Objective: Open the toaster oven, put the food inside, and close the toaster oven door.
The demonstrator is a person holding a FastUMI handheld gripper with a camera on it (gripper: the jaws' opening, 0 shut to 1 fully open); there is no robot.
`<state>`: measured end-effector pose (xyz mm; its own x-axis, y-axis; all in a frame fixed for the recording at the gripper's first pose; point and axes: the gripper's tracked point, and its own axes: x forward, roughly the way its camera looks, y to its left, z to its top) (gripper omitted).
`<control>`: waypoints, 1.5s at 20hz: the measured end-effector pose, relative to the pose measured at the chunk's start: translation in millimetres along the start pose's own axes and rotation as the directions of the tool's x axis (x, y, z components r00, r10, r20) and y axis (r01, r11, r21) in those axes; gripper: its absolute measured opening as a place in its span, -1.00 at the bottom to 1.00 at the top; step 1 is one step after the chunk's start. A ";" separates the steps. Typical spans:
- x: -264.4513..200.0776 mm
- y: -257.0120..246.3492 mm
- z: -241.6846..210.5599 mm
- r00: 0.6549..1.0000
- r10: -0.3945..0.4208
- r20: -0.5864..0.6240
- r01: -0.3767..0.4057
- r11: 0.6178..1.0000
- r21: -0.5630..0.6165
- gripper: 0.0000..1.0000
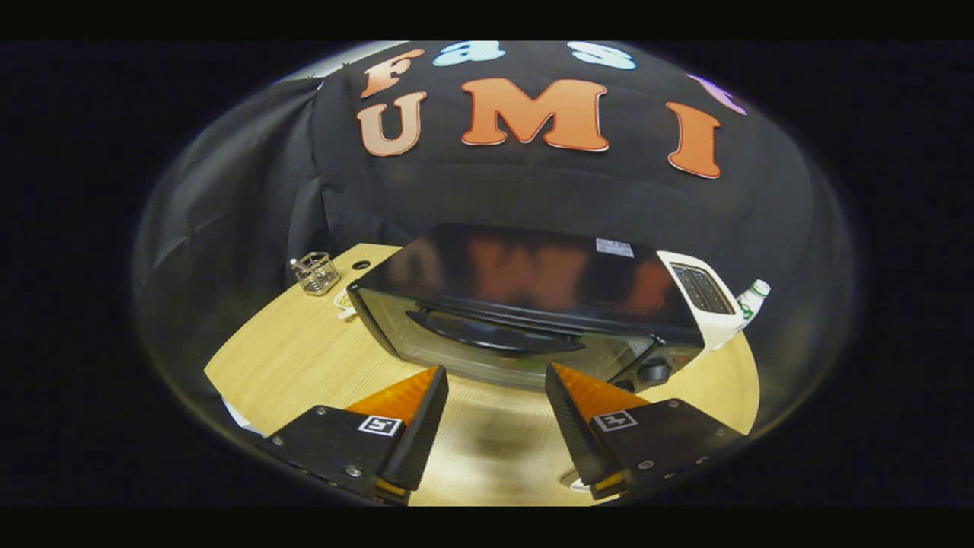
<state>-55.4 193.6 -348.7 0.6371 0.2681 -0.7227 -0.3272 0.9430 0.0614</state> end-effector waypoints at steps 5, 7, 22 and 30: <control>-43.9 -3.6 50.6 0.990 -0.006 0.137 0.005 1.000 0.003 0.52; -65.6 -12.0 84.1 0.973 -0.022 0.231 0.028 0.999 -0.019 0.55; -247.7 -33.2 270.4 0.751 -0.066 0.657 0.104 0.994 -0.019 0.95; -286.2 -30.7 287.4 0.709 -0.061 0.703 0.123 0.992 -0.037 0.98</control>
<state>-27.1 144.6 54.1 0.9620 0.2711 -0.0320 -0.2725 0.9607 -0.0533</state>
